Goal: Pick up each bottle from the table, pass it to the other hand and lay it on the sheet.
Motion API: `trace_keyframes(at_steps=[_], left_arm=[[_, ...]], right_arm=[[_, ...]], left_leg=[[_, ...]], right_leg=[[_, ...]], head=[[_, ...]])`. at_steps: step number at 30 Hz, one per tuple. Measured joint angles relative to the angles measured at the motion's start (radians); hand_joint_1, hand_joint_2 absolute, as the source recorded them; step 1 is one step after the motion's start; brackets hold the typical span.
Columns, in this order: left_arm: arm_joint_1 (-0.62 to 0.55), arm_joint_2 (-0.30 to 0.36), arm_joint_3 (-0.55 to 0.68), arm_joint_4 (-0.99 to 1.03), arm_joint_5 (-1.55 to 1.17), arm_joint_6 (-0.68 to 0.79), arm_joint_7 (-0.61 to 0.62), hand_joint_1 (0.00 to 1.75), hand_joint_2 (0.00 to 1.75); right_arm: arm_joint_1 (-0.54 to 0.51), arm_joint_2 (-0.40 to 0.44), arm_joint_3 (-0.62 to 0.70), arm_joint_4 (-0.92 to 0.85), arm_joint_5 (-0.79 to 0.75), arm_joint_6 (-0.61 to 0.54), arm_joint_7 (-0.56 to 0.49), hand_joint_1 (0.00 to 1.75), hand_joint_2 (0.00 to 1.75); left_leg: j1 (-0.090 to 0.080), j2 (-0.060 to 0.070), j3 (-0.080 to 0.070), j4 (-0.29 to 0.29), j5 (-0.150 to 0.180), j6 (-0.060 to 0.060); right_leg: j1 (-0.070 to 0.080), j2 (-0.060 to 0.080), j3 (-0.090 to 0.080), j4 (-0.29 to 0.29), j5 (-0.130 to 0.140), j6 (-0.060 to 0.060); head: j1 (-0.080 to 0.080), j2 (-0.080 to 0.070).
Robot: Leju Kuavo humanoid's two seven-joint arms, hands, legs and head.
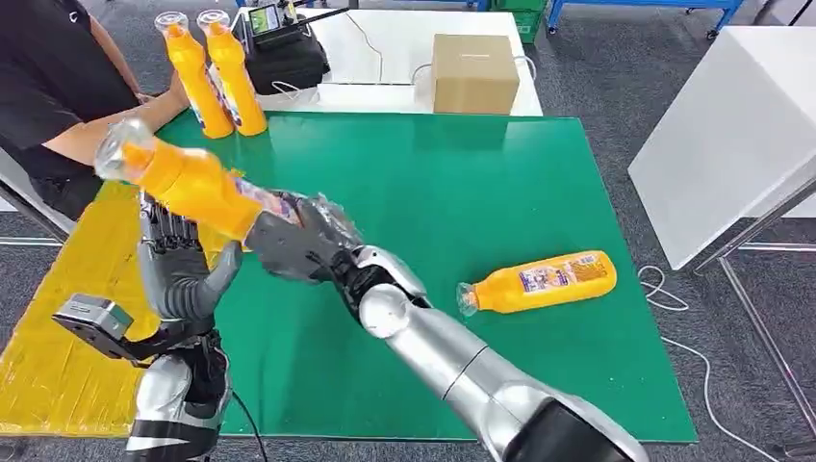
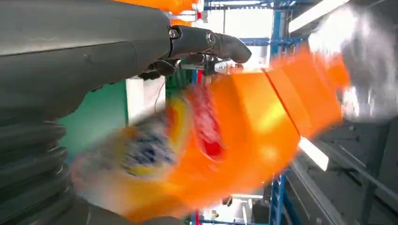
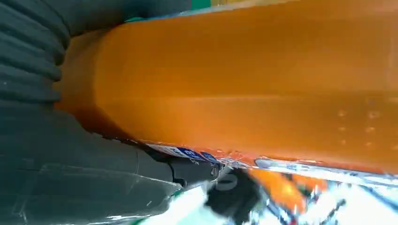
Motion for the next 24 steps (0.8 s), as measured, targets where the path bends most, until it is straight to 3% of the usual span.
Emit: trace_keyframes(at_steps=[13,14,15,24], left_arm=[[0.021,0.002,-0.003,0.019,0.017,0.002,-0.014,0.0,1.75],[0.029,0.003,-0.001,0.019,0.019,0.003,-0.02,1.62,1.75],[0.036,0.005,0.003,0.019,0.021,0.003,-0.021,1.75,1.75],[0.086,0.012,0.04,0.019,0.022,-0.045,-0.106,1.75,1.75]], right_arm=[[0.011,0.007,0.223,0.035,-0.033,-0.016,0.005,1.75,1.75],[0.012,0.007,0.239,0.032,-0.028,-0.018,0.005,1.75,1.75],[0.013,0.007,0.255,0.03,-0.025,-0.018,0.007,1.75,1.75],[0.017,0.006,0.329,0.019,0.005,-0.019,0.005,1.75,1.75]], left_leg=[[0.0,0.0,0.0,0.0,0.0,0.0],[0.0,0.0,0.0,0.0,0.0,0.0],[0.0,0.0,-0.001,0.0,0.0,0.0],[0.0,0.0,-0.001,0.0,0.0,0.0]], right_leg=[[0.0,0.0,0.0,0.0,0.0,0.0],[0.0,0.0,-0.001,0.0,0.0,0.0],[0.0,0.0,-0.001,0.0,0.0,0.0],[0.0,0.0,-0.001,0.0,0.0,0.0]], head=[[0.0,0.0],[0.0,0.0],[0.0,0.0],[0.0,0.0]])
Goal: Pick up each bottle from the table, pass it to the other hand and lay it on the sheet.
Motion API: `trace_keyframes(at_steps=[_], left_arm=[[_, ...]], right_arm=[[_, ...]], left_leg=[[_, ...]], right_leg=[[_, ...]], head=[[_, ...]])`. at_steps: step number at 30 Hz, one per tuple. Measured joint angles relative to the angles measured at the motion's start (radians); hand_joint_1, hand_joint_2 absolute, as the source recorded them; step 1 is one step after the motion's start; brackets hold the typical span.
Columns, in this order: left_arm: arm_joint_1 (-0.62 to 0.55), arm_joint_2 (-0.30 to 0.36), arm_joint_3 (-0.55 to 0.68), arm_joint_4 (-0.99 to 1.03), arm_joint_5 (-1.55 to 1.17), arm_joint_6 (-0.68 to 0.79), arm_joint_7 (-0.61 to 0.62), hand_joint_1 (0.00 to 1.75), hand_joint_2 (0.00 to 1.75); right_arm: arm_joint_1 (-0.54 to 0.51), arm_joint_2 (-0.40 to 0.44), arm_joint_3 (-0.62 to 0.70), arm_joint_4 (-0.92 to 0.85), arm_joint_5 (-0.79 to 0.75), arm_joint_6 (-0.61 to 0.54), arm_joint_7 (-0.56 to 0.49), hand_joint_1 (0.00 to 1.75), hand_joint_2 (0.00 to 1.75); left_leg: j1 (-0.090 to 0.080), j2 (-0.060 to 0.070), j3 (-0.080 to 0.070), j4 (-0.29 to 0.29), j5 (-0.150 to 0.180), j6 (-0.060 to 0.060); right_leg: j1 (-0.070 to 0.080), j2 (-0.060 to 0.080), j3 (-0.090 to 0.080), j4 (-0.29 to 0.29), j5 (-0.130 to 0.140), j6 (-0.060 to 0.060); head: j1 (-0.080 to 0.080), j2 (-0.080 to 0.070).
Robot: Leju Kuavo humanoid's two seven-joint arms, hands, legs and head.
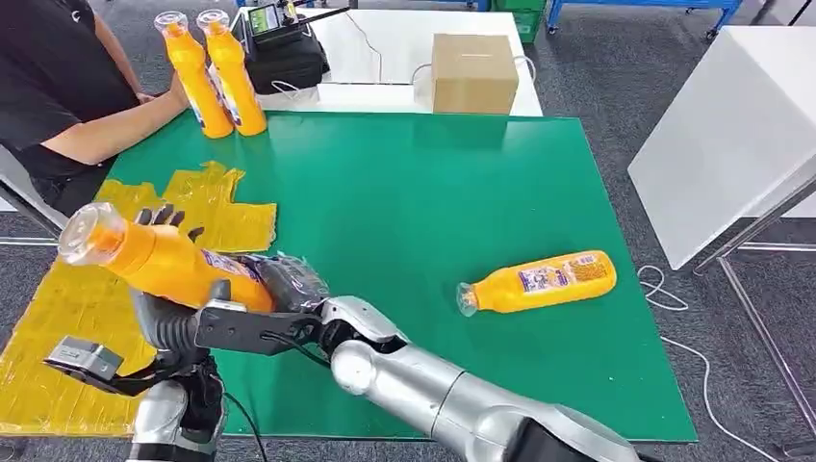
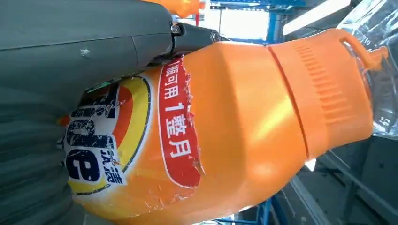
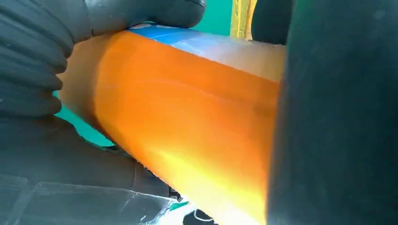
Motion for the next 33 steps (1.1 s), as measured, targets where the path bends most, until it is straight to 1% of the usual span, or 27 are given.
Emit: trace_keyframes(at_steps=[13,14,15,16,19,20,21,22,24,25,26,27,28,29,30,31,33], left_arm=[[0.007,0.001,0.022,0.0,-0.011,-0.023,-0.016,1.75,1.75],[0.007,0.001,0.023,0.0,-0.012,-0.024,-0.016,1.75,1.75],[0.008,0.001,0.024,0.0,-0.015,-0.025,-0.017,1.75,1.75],[0.009,0.001,0.024,0.0,-0.019,-0.025,-0.018,1.75,1.75],[0.008,0.003,0.026,0.0,-0.057,0.002,-0.018,1.75,1.75],[0.007,0.008,0.027,0.0,-0.118,0.065,-0.015,1.75,1.75],[0.004,0.015,0.026,-0.001,-0.203,0.16,-0.014,1.75,1.75],[-0.001,0.023,0.024,0.002,-0.331,0.314,-0.011,1.75,1.75],[-0.022,0.038,0.022,0.026,-0.55,0.534,0.011,1.75,1.75],[-0.042,0.047,0.023,0.042,-0.646,0.602,0.041,1.75,1.75],[-0.057,0.059,0.038,0.077,-0.785,0.656,0.105,1.75,1.75],[-0.069,0.069,0.062,0.11,-0.904,0.677,0.141,1.75,1.75],[-0.069,0.076,0.095,0.134,-0.996,0.685,0.137,1.75,1.75],[-0.069,0.081,0.135,0.151,-1.077,0.687,0.123,1.75,1.75],[-0.069,0.081,0.171,0.165,-1.131,0.688,0.111,1.75,1.75],[-0.069,0.081,0.209,0.177,-1.186,0.69,0.104,1.75,1.75],[-0.061,0.081,0.273,0.193,-1.261,0.691,0.106,1.75,1.75]], right_arm=[[0.001,-0.002,0.015,0.007,-0.012,0.002,-0.031,1.75,1.75],[0.001,-0.002,0.015,0.008,-0.012,0.002,-0.035,0.82,1.75],[0.001,-0.002,0.015,0.011,-0.012,0.002,-0.041,0.0,1.75],[0.001,-0.002,0.013,0.013,-0.011,-0.002,-0.05,0.0,0.0],[0.001,-0.002,0.013,0.019,0.015,-0.011,-0.078,0.0,0.0],[0.001,-0.003,0.012,0.02,0.031,-0.019,-0.101,0.0,0.0],[0.0,-0.003,0.011,0.02,0.039,-0.025,-0.12,0.0,0.0],[-0.001,-0.003,0.004,0.02,0.045,-0.03,-0.143,0.0,0.0],[-0.005,-0.008,-0.025,0.02,0.057,-0.031,-0.172,0.0,0.0],[-0.007,-0.016,-0.041,0.019,0.061,-0.024,-0.178,0.0,0.0],[-0.009,-0.036,-0.066,0.007,0.067,-0.01,-0.186,0.0,0.0],[-0.013,-0.055,-0.086,-0.016,0.076,0.008,-0.188,0.0,0.0],[-0.016,-0.073,-0.113,-0.042,0.079,0.023,-0.187,0.0,0.0],[-0.022,-0.093,-0.137,-0.07,0.08,0.041,-0.187,0.0,0.0],[-0.026,-0.113,-0.158,-0.094,0.082,0.05,-0.186,0.0,0.0],[-0.028,-0.134,-0.181,-0.122,0.08,0.061,-0.185,0.0,0.0],[-0.036,-0.177,-0.23,-0.184,0.073,0.079,-0.185,0.0,0.0]], left_leg=[[0.0,0.0,0.0,0.0,0.0,0.0],[0.0,0.0,0.0,0.0,0.0,0.0],[0.0,0.0,0.0,0.0,0.0,0.0],[0.0,0.0,0.0,0.0,0.0,0.0],[0.0,0.0,0.0,0.0,0.0,0.0],[0.0,0.0,0.0,0.0,0.0,0.0],[0.0,0.0,0.0,0.0,0.0,0.0],[0.0,0.0,0.0,0.0,0.0,0.0],[0.0,-0.001,0.0,0.0,0.001,0.0],[0.0,-0.004,0.0,0.0,0.001,0.0],[0.0,-0.005,0.0,0.0,0.002,0.0],[0.0,-0.005,0.0,0.0,0.002,0.0],[0.0,-0.004,0.0,0.0,0.002,0.0],[0.0,-0.003,0.0,0.0,0.002,0.0],[0.0,-0.002,0.0,0.0,0.003,0.0],[0.0,-0.002,0.0,0.0,0.003,0.0],[0.0,-0.002,-0.001,0.0,0.003,0.0]], right_leg=[[0.0,0.0,0.0,0.0,0.0,0.0],[0.0,0.0,0.0,0.0,0.0,0.0],[0.0,0.0,0.0,0.0,0.0,0.0],[0.0,0.0,0.0,0.0,0.0,0.0],[0.0,0.0,0.0,0.0,0.0,0.0],[0.0,0.0,0.0,0.0,0.0,0.0],[0.0,0.0,-0.001,0.0,0.0,0.0],[0.0,0.0,-0.001,0.0,0.0,0.0],[0.0,-0.001,0.0,0.0,0.0,0.0],[0.0,-0.004,0.001,0.0,0.0,0.0],[0.0,-0.004,0.002,0.0,0.0,0.0],[0.0,-0.004,0.002,0.0,0.0,0.0],[0.0,-0.004,0.001,0.0,0.001,0.0],[0.0,-0.003,0.0,0.0,0.002,-0.001],[0.0,-0.003,-0.001,0.0,0.003,-0.002],[0.0,-0.003,-0.001,0.0,0.003,-0.002],[-0.001,-0.003,-0.001,0.0,0.003,-0.002]], head=[[0.0,0.0],[0.0,0.0],[0.0,0.0],[0.0,0.0],[0.0,0.0],[0.001,0.0],[0.0,0.0],[0.0,0.0],[-0.001,0.0],[0.0,0.0],[0.0,0.0],[0.001,0.0],[-0.002,0.0],[0.0,0.0],[-0.002,0.0],[0.001,0.0],[0.001,0.0]])
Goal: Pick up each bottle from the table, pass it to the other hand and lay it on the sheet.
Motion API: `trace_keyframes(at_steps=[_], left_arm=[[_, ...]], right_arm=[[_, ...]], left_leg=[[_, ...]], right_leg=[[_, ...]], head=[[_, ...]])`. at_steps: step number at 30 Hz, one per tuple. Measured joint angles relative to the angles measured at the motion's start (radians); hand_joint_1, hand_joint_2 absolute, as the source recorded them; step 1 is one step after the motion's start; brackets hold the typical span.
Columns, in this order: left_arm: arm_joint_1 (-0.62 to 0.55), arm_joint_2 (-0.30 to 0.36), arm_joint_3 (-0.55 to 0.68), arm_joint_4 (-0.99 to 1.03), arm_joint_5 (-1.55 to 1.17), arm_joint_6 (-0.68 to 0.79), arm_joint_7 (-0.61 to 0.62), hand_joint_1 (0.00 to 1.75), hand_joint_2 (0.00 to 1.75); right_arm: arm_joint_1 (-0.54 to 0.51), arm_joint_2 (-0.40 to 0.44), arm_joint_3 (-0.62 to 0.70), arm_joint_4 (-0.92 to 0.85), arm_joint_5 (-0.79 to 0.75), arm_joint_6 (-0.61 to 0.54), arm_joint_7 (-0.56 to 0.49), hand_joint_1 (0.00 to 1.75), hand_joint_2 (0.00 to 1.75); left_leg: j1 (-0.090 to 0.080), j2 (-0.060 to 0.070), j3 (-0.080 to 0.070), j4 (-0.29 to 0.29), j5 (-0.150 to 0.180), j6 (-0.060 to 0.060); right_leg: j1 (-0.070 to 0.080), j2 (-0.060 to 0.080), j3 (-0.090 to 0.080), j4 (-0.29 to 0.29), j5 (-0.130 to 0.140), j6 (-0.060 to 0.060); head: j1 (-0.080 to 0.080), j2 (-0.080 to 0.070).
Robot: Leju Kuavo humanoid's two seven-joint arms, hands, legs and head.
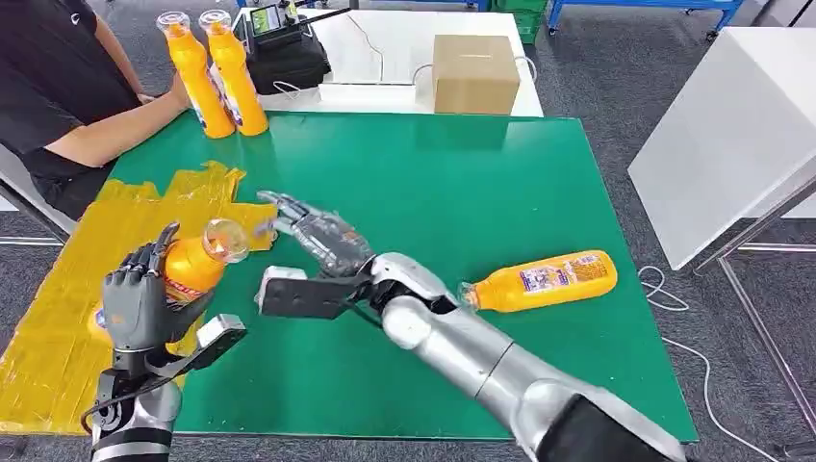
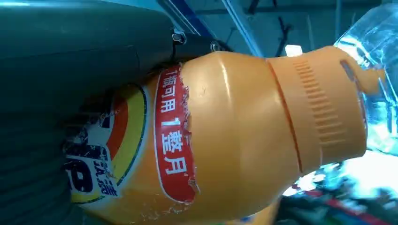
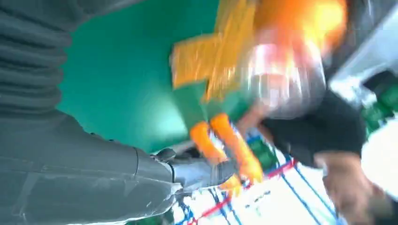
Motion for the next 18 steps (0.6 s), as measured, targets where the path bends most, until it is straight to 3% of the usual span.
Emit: trace_keyframes(at_steps=[3,9,10,11,18], left_arm=[[0.012,0.0,0.062,0.014,-0.066,0.001,0.038,1.75,1.75],[0.039,0.018,0.069,0.055,-0.101,0.001,0.134,1.75,1.75],[0.041,0.022,0.059,0.064,-0.094,0.001,0.153,0.68,1.75],[0.042,0.029,0.044,0.072,-0.088,0.001,0.169,0.0,0.0],[0.046,0.063,-0.012,0.14,-0.093,0.002,0.184,0.0,0.0]], right_arm=[[-0.006,-0.06,-0.063,-0.086,-0.03,0.023,0.01,0.0,0.0],[0.011,-0.138,-0.171,-0.2,-0.088,0.027,-0.009,0.0,0.0],[0.017,-0.145,-0.182,-0.212,-0.097,0.023,-0.014,0.0,0.0],[0.024,-0.151,-0.193,-0.224,-0.103,0.019,-0.019,0.0,0.0],[0.097,-0.174,-0.27,-0.309,-0.003,-0.091,-0.088,0.0,0.0]], left_leg=[[0.0,-0.001,0.0,0.0,0.0,0.0],[-0.001,-0.002,-0.001,0.0,0.0,0.0],[-0.001,-0.002,-0.001,0.0,0.0,0.0],[0.0,-0.002,-0.001,0.0,0.0,0.0],[0.0,-0.002,-0.001,0.0,0.0,0.0]], right_leg=[[0.0,0.0,0.0,0.0,0.0,0.0],[0.0,0.0,-0.001,0.0,0.0,0.0],[0.0,0.0,-0.001,0.0,0.0,0.0],[0.0,0.0,-0.001,0.0,0.0,0.0],[0.001,0.0,-0.001,0.0,0.0,0.0]], head=[[0.0,0.0],[-0.001,0.0],[-0.001,0.0],[-0.001,0.0],[-0.001,0.0]])
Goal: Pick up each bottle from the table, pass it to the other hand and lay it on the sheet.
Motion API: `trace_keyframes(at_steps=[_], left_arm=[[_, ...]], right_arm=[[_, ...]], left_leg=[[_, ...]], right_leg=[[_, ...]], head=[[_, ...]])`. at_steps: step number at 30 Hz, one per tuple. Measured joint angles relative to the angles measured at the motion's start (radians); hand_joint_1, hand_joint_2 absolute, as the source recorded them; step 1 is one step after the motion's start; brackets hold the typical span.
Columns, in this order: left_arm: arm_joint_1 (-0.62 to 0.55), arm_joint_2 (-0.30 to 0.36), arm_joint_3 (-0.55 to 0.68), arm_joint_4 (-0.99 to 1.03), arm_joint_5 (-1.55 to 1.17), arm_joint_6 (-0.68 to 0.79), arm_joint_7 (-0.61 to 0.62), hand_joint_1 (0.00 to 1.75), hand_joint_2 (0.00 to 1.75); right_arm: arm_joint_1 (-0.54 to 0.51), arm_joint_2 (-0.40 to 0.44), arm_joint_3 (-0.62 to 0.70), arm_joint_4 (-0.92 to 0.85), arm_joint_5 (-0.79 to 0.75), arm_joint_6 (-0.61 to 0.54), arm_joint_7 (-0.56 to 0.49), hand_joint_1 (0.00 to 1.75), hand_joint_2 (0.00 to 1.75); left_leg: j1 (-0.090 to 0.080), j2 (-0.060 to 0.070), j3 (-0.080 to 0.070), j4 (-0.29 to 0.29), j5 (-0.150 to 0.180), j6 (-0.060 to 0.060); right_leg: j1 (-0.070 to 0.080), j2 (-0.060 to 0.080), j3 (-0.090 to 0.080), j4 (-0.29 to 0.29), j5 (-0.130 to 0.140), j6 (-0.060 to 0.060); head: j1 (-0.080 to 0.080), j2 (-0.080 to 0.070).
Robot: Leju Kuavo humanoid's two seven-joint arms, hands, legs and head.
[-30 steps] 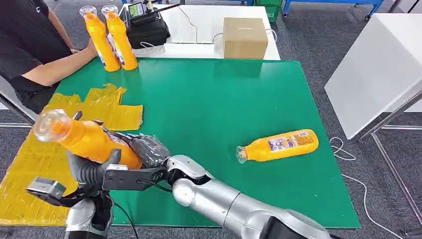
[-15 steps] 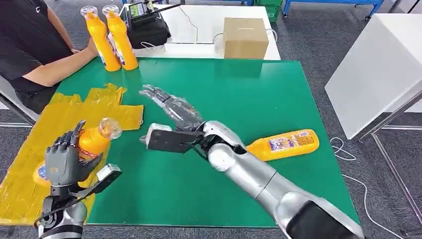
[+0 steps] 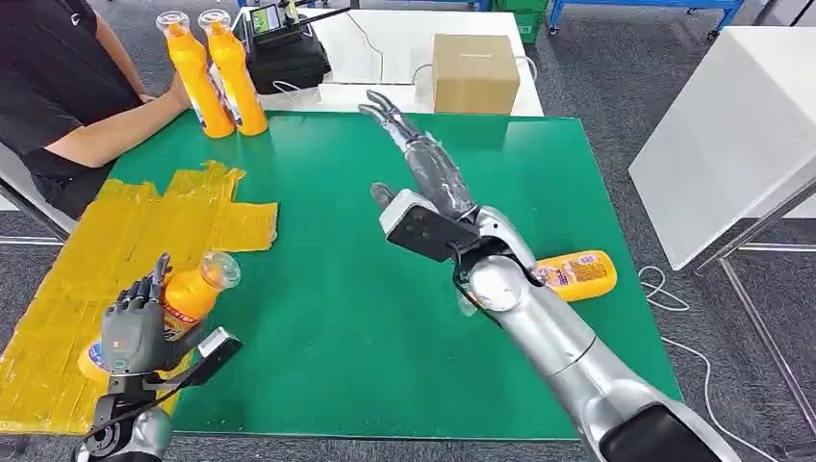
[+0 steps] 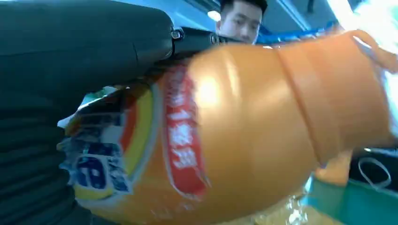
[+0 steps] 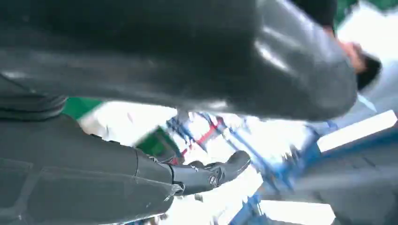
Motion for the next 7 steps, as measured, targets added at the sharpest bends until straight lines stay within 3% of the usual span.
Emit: trace_keyframes(at_steps=[3,7], left_arm=[[0.0,0.004,-0.027,0.023,0.038,0.0,-0.013,0.0,0.0],[0.0,0.009,-0.048,0.029,0.074,0.001,-0.029,0.0,0.0]], right_arm=[[0.075,0.003,-0.049,-0.057,0.009,-0.036,-0.056,0.0,0.0],[0.109,-0.02,-0.091,-0.066,0.024,0.018,-0.049,0.0,0.0]], left_leg=[[0.0,0.0,-0.001,0.0,0.0,0.0],[0.0,0.0,-0.001,0.0,0.0,0.0]], right_leg=[[0.0,0.0,0.0,0.0,0.0,0.0],[-0.001,0.0,0.0,0.0,0.0,0.0]], head=[[0.0,0.0],[0.0,0.0]])
